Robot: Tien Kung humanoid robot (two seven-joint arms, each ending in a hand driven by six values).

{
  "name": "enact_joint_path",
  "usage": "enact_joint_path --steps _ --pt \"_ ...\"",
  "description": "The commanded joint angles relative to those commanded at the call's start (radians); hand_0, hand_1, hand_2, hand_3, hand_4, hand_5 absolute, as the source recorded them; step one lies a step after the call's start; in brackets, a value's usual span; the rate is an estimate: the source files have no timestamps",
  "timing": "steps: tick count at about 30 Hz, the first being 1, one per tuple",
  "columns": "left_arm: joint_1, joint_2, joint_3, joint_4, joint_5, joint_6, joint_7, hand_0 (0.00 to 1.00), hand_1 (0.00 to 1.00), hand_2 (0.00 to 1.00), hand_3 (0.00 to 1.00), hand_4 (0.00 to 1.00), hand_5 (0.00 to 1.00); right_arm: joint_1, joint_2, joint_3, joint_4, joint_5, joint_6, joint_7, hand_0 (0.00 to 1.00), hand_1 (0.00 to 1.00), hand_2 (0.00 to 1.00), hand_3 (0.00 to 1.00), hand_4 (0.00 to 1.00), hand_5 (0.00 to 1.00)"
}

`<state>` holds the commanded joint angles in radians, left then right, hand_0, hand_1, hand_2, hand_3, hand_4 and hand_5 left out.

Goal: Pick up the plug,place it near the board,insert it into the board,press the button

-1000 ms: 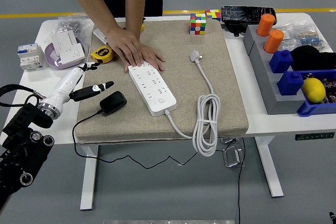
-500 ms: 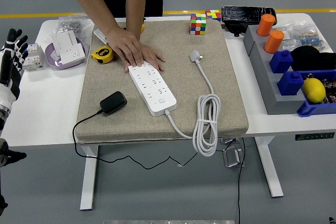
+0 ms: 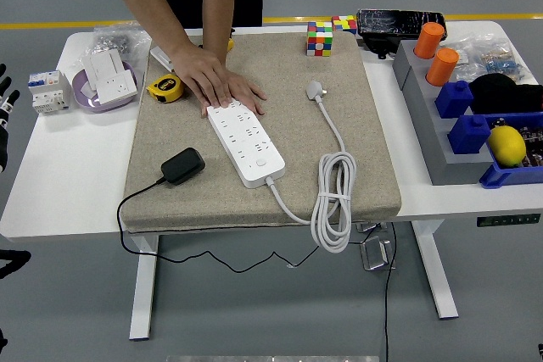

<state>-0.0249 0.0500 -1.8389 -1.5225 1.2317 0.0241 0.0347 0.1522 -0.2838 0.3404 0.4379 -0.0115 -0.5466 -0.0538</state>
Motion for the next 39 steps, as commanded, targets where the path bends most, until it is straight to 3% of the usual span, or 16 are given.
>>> enact_joint_path --steps 4,9,13,17,22,27,35,39 --pt "0.017 0.012 0.015 -0.008 0.167 0.018 -0.02 0.901 0.952 0.919 0.928 0.998 0.998 -0.003 0.003 0.006 0.006 -0.009 -0.008 0.005 0.959 0.898 0.859 0.88 0.998 0.998" --pt "0.029 0.008 0.02 -0.002 0.371 0.028 -0.041 0.901 0.952 0.919 0.928 0.998 0.998 -0.009 -0.004 0.012 0.011 -0.014 -0.016 0.013 0.959 0.898 0.859 0.88 0.998 0.998" --pt "0.031 0.025 0.051 0.004 0.53 0.028 -0.056 0.906 0.961 0.921 0.929 0.998 0.998 -0.009 -0.009 0.017 0.015 -0.021 -0.019 0.016 0.96 0.898 0.859 0.881 0.998 0.998" --pt "0.022 0.035 0.094 0.01 0.632 0.029 -0.068 0.906 0.962 0.921 0.93 0.998 0.998 -0.007 -0.008 0.011 0.017 -0.022 -0.02 0.017 0.961 0.897 0.859 0.879 0.998 0.998" --pt "0.014 0.025 0.126 0.023 0.643 0.029 -0.074 0.906 0.962 0.922 0.933 0.998 0.998 0.006 -0.014 0.003 0.02 -0.025 -0.02 0.017 0.967 0.898 0.859 0.878 0.998 0.998" --pt "-0.002 0.046 0.186 0.031 0.652 0.028 -0.082 0.906 0.962 0.922 0.933 0.998 0.998 -0.003 -0.023 -0.004 0.019 -0.025 -0.02 0.018 0.967 0.898 0.859 0.878 0.998 0.998" --pt "0.036 0.041 0.19 0.041 0.629 0.025 -0.078 0.901 0.961 0.923 0.933 0.998 0.998 -0.031 -0.014 -0.006 0.014 -0.023 -0.02 0.017 0.974 0.905 0.86 0.879 0.998 0.998" --pt "0.028 0.061 0.208 0.055 0.631 0.024 -0.078 0.901 0.961 0.923 0.933 0.998 0.998 -0.041 -0.01 -0.005 0.014 -0.023 -0.02 0.017 0.974 0.905 0.86 0.879 0.998 0.998"
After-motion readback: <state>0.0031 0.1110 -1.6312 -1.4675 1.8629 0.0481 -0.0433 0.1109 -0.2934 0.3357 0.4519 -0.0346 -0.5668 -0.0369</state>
